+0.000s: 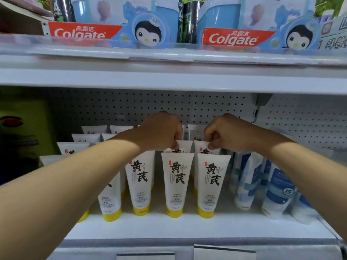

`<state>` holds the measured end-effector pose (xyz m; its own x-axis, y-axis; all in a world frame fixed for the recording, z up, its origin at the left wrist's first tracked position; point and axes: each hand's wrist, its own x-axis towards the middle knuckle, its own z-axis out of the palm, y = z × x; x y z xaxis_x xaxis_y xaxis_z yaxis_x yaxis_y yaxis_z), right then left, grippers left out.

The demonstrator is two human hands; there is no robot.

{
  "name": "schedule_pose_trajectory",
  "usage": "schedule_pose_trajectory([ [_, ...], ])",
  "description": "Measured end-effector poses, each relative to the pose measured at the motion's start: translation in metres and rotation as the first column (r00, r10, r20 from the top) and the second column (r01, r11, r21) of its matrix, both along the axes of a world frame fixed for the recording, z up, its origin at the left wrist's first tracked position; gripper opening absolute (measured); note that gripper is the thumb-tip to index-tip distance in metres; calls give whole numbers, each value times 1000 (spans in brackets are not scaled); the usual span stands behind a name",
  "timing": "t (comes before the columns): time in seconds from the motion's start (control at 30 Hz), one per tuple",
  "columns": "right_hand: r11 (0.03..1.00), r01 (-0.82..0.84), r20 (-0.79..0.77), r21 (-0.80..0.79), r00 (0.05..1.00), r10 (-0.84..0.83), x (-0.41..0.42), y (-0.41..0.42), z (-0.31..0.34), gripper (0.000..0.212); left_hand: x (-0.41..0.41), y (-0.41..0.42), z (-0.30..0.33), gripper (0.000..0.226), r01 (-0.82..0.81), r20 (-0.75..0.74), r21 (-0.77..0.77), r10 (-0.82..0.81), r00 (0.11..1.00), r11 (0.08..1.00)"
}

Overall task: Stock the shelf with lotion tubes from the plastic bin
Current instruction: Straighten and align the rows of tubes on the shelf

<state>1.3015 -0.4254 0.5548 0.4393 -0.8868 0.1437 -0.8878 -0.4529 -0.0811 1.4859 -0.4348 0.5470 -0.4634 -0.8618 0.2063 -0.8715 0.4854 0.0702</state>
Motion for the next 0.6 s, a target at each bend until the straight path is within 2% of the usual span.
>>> schedule_pose_trajectory([
  [0.1,1000,-6,7,-1,1000,6,0,0,0,7,-1,0,0,19,-8,-12,-10,8,1000,1000],
  [0.23,1000,-5,16,5,1000,4,1,1,-1,7,-1,3,0,11,-2,-27,10,3,1000,1000],
  [0.3,999,-3,52,32,999,1,0,3,0,9,2,6,5,5,9,-81,55,-5,997,998],
  [0.37,1000,4,105,22,994,-7,-1,5,3,15,8,8,16,7,1,-139,51,6,990,999],
  [0.5,998,4,199,-64,980,9,1,7,9,18,37,7,34,12,-108,-217,36,113,970,994],
  [0.6,994,-16,187,-108,982,36,9,5,8,19,55,4,29,6,-171,-53,93,176,983,981],
])
